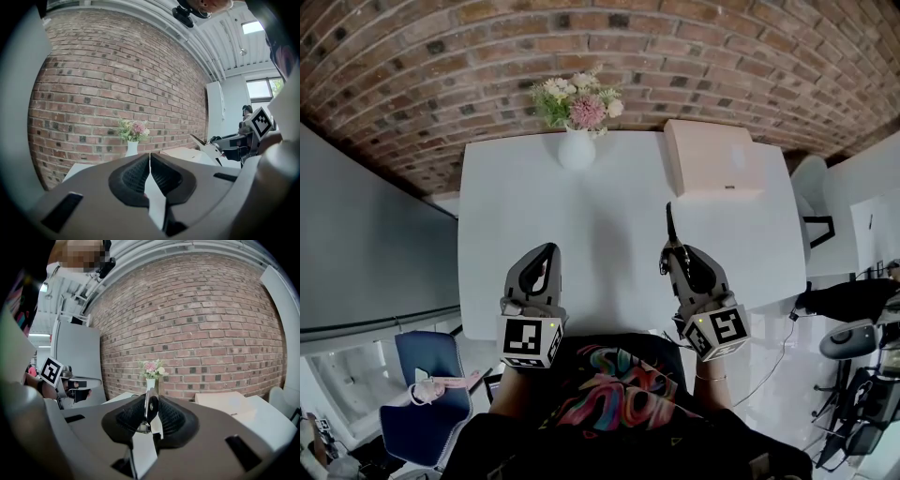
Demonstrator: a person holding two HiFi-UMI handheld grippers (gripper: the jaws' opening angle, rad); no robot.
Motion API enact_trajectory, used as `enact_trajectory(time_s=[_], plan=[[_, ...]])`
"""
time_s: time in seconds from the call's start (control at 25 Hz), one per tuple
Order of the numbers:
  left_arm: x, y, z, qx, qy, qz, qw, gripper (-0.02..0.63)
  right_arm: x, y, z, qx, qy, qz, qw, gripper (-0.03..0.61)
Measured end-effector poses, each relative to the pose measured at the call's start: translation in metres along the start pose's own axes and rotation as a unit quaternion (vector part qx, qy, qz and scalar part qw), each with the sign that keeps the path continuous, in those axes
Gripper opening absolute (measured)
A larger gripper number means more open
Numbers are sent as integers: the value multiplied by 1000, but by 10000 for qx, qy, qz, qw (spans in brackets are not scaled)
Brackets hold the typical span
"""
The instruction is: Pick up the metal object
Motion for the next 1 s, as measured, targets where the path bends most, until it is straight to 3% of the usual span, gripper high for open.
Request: enact_trajectory(time_s=[0.48,1.0], plan=[[0,10,2,43,6,-69,10000,29,-6,-1,1,-208,-1,79,9998,104],[-1,16,2,101,12,8,9999,29,-11,3,0,-97,81,62,9999,103]])
Point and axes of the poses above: the fingertips, and each gripper's own axes: x backward along the fingers, y to its left, z out of its underside, the point moved 8 cm from there along x, backward along the fingers, and after that the axes turned 2 degrees about z, right-handed, at the moved point
